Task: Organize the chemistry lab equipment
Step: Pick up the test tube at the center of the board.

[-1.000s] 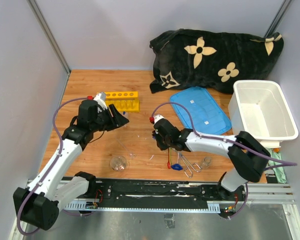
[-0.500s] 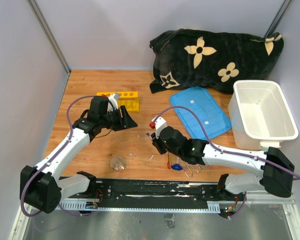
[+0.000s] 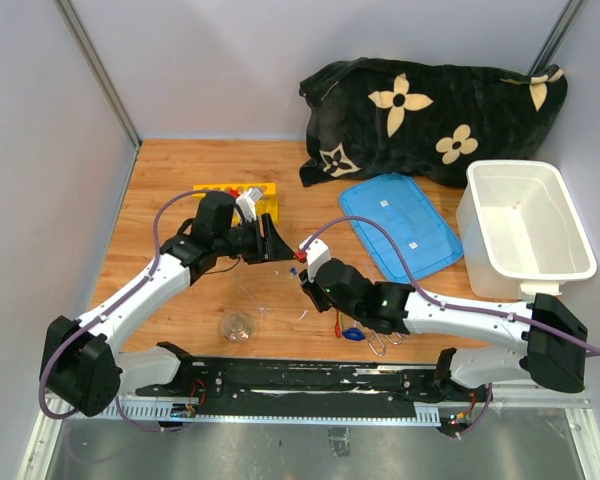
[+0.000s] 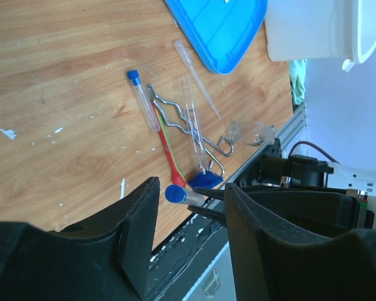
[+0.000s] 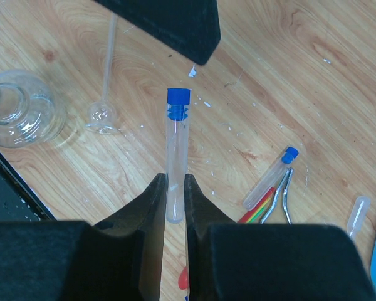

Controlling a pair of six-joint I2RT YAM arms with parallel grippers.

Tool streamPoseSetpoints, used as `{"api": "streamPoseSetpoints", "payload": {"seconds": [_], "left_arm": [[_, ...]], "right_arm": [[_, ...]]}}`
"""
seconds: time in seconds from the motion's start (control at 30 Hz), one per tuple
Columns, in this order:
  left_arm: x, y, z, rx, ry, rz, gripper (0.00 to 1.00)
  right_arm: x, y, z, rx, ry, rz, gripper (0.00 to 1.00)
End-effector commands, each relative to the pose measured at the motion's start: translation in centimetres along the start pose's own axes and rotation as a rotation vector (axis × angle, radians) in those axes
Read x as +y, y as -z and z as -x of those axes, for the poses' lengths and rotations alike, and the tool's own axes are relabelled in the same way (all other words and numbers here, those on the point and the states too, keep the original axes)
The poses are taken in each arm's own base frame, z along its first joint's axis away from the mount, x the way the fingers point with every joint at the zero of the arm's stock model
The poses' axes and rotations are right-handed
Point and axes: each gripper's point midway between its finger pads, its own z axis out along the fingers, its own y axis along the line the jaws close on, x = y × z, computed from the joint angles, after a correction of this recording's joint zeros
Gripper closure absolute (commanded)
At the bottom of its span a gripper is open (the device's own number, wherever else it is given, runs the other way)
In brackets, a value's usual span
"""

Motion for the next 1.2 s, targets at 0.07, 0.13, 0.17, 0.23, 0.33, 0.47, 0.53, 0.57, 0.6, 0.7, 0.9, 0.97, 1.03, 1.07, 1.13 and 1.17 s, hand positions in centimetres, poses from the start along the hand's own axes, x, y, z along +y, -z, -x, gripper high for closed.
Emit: {"api": "streamPoseSetpoints", "payload": {"seconds": [0.07,0.13,0.17,0.23,0.33,0.47,0.53,0.57,0.6,0.7,0.9,0.97,1.03,1.07,1.13,1.17], "left_arm": [[-1.2,-0.9,-1.6,0.063,-0.008,-0.072,0.51],[-1.2,-1.2,-2.1,0.079,-0.006,-0.082,0.51],[-1.1,-1.3,-2.3,0.086,-0.003,-0.084,0.51],[-1.0,-1.4,-2.5,0.089,-0.001,-0.083,0.51],[-0.9,-1.4,-2.7,0.089,0.001,-0.087,0.51],[-1.2,-1.7,-3.1,0.102,0.021,-0.119,0.51],[-1.5,-1.7,-3.2,0.104,0.03,-0.142,0.51],[-1.6,-1.7,-3.2,0.102,0.034,-0.153,0.51],[-1.8,-1.6,-3.3,0.102,0.038,-0.164,0.51],[-1.9,-1.7,-3.2,0.094,0.045,-0.173,0.52],[-2.4,-1.7,-2.8,0.077,0.057,-0.199,0.6],[-2.6,-1.7,-2.7,0.078,0.056,-0.206,0.62],[-2.6,-1.8,-2.7,0.079,0.057,-0.205,0.63],[-2.6,-1.7,-2.8,0.081,0.056,-0.207,0.64],[-2.5,-1.8,-2.9,0.086,0.056,-0.207,0.65],[-2.5,-1.8,-2.9,0.087,0.057,-0.205,0.66]], "right_arm": [[-0.1,0.6,1.6,-0.055,0.011,-0.025,0.99],[-0.3,0.7,1.6,-0.059,0.011,-0.029,0.99],[-0.3,0.8,1.5,-0.057,0.012,-0.031,0.99],[-0.4,0.9,1.4,-0.054,0.013,-0.033,0.99],[-0.6,1.2,1.4,-0.059,0.011,-0.039,0.99],[-0.7,1.4,1.5,-0.065,0.009,-0.043,0.99],[-0.7,1.4,1.4,-0.064,0.009,-0.044,0.99],[-0.7,1.4,1.5,-0.066,0.009,-0.044,0.99],[-0.7,1.4,1.5,-0.067,0.009,-0.044,0.99],[-0.7,1.4,1.5,-0.068,0.01,-0.041,0.99],[-0.6,1.2,1.3,-0.062,0.013,-0.04,0.99],[-0.6,1.2,1.3,-0.062,0.012,-0.04,0.99],[-0.6,1.2,1.3,-0.061,0.013,-0.042,0.99],[-0.6,1.2,1.3,-0.06,0.014,-0.042,0.99],[-0.7,1.1,1.2,-0.06,0.013,-0.044,0.99],[-0.6,1.1,1.2,-0.058,0.014,-0.043,0.99]]}}
